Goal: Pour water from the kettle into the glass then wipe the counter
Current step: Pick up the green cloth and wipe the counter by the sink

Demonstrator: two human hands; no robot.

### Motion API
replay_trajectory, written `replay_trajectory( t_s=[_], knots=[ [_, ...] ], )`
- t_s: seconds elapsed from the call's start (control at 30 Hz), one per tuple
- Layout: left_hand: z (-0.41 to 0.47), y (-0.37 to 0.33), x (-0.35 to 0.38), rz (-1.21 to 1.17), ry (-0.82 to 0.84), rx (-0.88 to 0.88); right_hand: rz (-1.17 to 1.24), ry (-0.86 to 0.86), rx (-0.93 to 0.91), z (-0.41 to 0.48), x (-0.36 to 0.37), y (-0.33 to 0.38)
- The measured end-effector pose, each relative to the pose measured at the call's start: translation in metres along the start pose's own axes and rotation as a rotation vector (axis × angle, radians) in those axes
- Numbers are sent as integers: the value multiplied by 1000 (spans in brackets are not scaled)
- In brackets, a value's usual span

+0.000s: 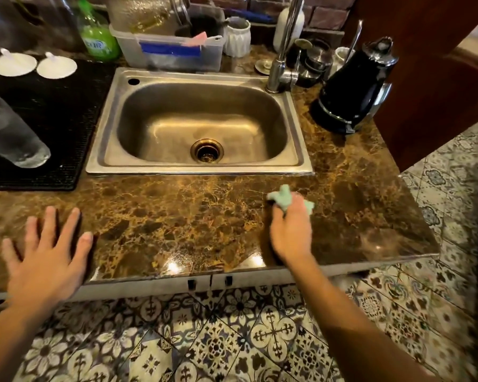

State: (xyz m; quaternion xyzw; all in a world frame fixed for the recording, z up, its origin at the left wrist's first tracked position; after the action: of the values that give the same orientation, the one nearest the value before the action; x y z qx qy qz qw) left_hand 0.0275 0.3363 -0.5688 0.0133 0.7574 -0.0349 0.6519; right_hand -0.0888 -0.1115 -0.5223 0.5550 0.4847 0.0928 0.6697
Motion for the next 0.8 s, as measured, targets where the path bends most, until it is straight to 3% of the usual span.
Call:
replay_trajectory(
  t_s=[0.13, 0.2, 0.27, 0.4, 0.43, 0.5, 0.57, 0.63, 0.7, 0.8],
  knots=[
    [4, 4, 4, 87, -13, 24, 51, 318, -150, -62, 105, 59],
    [7, 5, 5, 141, -9, 53, 98, 510, -58, -84, 143, 74],
    [8, 4, 4, 154, -5, 81, 230, 612, 145, -98, 158, 81],
    [8, 2, 1, 149, -30, 111, 1101, 525, 681, -87, 119, 71],
    [8, 2, 0, 158, -33, 111, 1247, 449, 715, -76, 97, 62],
    [7, 1, 0, 175, -36, 114, 1313, 228, 655, -44, 39, 37],
    [8, -1, -1, 199, -36, 128, 1185, -52, 567, -12, -25, 8],
    [10, -1, 0, 216, -35, 144, 880, -261, 517, 12, -77, -19],
    [11, 0, 2, 233, -33, 154, 427, -322, 476, 25, -101, -39],
    [12, 0, 2, 243, -47, 167, -6, -203, 402, 38, -77, -47]
  ],
)
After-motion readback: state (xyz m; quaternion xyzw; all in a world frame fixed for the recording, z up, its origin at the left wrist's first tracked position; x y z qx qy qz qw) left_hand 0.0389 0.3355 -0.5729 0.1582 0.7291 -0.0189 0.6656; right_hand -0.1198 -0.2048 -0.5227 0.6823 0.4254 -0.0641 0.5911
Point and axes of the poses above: each hand's wrist, its own z-axis towards the middle knuckle, its own x-axis out of the palm, y = z × x, the point moved 6 cm from there along z, towards the middle knuckle, and after that the axes turned 14 degrees about z, right-handed, at the moved point
